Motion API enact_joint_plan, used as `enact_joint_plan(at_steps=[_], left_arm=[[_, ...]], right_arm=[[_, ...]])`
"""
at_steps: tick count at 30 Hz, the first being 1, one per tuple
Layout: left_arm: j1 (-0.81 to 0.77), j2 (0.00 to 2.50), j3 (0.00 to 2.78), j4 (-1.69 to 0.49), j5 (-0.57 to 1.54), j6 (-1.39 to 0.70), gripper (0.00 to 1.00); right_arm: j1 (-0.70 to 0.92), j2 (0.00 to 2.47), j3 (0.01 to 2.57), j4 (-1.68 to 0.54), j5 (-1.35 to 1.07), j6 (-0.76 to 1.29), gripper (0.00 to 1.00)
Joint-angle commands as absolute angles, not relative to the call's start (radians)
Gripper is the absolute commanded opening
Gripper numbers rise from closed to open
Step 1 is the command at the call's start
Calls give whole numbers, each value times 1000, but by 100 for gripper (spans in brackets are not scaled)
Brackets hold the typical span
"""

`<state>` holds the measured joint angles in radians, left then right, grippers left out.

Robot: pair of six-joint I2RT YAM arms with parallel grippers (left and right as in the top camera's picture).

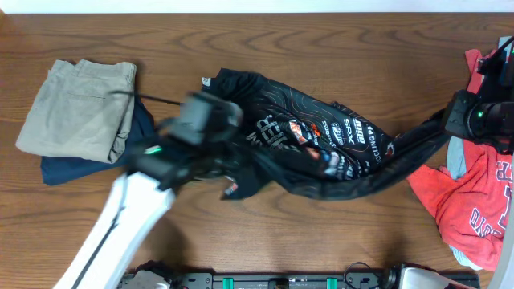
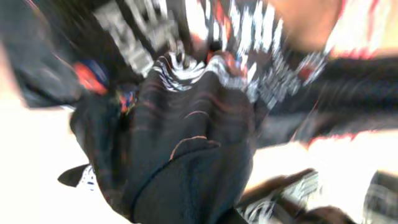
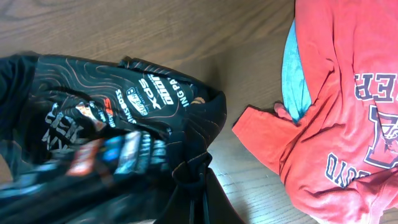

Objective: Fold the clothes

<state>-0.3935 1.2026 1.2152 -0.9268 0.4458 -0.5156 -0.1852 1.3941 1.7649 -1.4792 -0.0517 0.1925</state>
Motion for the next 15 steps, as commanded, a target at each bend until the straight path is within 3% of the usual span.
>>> enact_joint_plan(at_steps=[1,8,15], left_arm=[[-290,1108,1263,-939,434,-490,6],[-138,1025,1489,-1022,421,-339,6],[-100,1101,1883,-1238,258,-221,6]], right_arm=[[-198,1390,1766,-1474,-43,177,1],[-198,1342,1837,-1448,-128,131,1],[-199,1251,2004,-1446,-117,126,1]])
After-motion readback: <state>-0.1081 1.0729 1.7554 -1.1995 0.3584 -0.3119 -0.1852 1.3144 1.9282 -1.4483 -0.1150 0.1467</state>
